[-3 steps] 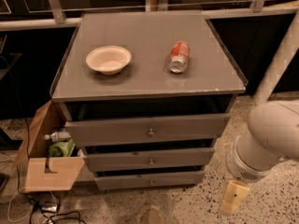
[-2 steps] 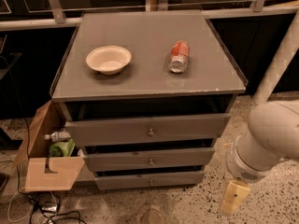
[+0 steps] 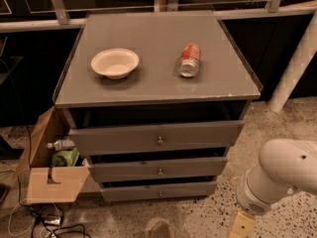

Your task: Open bottom drawer

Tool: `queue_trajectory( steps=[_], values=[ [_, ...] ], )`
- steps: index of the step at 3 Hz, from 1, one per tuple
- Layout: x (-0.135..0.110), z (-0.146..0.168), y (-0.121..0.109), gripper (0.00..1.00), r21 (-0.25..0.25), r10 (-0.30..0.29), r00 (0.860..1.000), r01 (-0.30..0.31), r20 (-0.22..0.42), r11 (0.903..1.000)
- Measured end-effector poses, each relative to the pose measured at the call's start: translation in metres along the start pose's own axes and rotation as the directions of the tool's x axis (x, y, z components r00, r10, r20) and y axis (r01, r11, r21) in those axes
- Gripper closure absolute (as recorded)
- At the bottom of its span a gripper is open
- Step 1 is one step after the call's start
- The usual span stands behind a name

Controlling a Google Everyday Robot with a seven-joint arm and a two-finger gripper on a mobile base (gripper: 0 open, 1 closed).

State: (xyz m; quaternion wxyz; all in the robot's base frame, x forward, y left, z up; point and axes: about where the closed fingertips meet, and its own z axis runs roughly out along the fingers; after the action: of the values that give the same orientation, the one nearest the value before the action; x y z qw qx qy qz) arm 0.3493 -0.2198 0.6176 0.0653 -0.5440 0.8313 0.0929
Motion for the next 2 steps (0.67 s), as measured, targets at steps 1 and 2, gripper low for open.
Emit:
queue_trajectory(
  steps=[1, 2],
  values=[
    [0.0054, 0.0492, -0.005, 0.0, -0.071, 0.03, 0.999, -0.029, 0.017, 0.997],
    [0.0055, 0.0493, -0.005, 0.0, -0.071, 0.03, 0.999, -0.029, 0.017, 0.997]
  ],
)
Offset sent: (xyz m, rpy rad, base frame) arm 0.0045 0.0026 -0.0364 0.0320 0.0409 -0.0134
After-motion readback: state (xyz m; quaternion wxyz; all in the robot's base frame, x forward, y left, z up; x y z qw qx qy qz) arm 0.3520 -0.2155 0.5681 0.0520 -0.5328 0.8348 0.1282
